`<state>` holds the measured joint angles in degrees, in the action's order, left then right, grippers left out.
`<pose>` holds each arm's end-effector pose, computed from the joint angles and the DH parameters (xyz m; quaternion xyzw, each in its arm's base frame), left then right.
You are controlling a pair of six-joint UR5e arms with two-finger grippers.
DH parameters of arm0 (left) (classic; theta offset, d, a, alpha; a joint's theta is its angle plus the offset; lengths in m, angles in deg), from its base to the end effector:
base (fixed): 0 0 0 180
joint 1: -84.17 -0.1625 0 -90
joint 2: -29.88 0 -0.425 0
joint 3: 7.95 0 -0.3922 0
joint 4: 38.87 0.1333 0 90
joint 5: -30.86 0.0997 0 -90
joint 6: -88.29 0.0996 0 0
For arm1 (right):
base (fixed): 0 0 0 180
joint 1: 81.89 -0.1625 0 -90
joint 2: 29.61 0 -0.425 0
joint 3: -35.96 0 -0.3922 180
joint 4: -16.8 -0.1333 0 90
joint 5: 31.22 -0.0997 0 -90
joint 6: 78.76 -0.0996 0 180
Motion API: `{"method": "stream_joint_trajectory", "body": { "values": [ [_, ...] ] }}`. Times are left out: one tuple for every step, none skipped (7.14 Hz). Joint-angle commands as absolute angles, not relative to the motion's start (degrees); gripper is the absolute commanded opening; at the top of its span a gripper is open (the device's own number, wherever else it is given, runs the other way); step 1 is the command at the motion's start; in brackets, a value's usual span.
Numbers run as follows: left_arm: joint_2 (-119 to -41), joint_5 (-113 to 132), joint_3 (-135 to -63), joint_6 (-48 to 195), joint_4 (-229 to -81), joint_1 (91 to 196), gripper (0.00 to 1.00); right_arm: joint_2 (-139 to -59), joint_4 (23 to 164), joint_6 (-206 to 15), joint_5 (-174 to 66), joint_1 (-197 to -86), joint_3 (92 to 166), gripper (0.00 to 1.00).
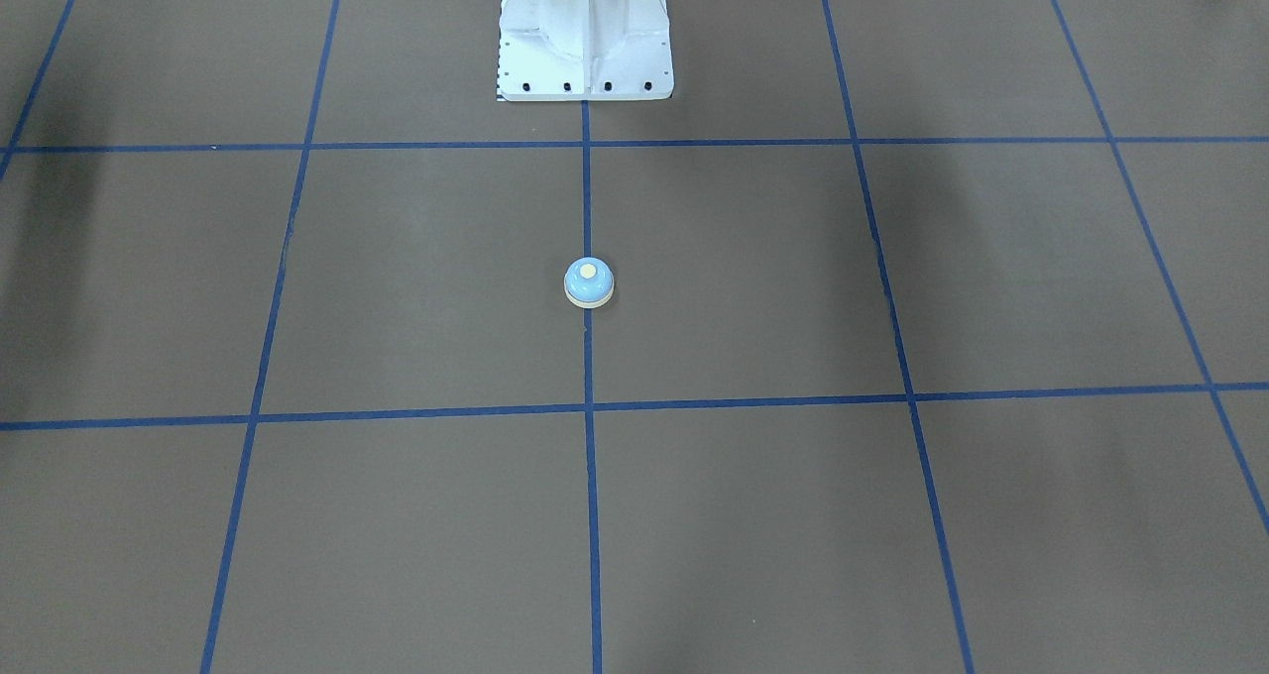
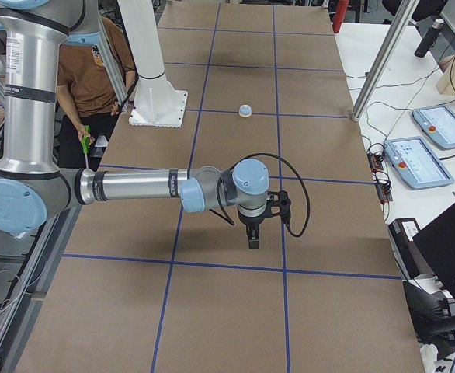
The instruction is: Place and press bell with both arms
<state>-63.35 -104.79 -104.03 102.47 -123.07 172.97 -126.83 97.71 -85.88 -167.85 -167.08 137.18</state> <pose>-0.0513 -0.5159 0.5868 0.0719 0.3821 0.1351 0.9114 0.0229 -0.4540 0.6008 0.0632 -0.4020 -0.0267 0.9131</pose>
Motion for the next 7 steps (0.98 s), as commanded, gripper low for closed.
{"method": "stream_joint_trajectory", "body": {
  "values": [
    [-63.46, -104.76, -104.28, 102.35, -123.07, 173.03, 1.0, -126.91, 95.29, -85.88, -167.63, -166.79, 136.51, 1.0],
    [-63.55, -104.76, -103.93, 102.44, -123.07, 173.03, 1.0, -126.91, 94.76, -85.96, -167.8, -166.79, 136.16, 1.0],
    [-63.55, -104.76, -103.84, 102.44, -123.07, 173.03, 1.0, -126.91, 94.76, -86.05, -167.89, -166.79, 136.16, 1.0],
    [-63.64, -104.76, -103.93, 102.44, -123.07, 173.03, 1.0, -126.91, 94.75, -86.05, -167.89, -166.79, 136.16, 1.0],
    [-63.73, -104.76, -104.19, 102.53, -123.16, 172.94, 1.0, -126.91, 94.75, -85.97, -167.89, -166.79, 136.16, 1.0],
    [-63.64, -104.67, -104.37, 102.53, -123.33, 173.03, 1.0, -126.91, 94.67, -85.88, -167.97, -166.79, 136.16, 1.0],
    [-63.64, -104.67, -104.45, 102.53, -123.33, 172.94, 1.0, -126.91, 94.67, -85.79, -167.89, -166.79, 136.16, 1.0]
  ]
}}
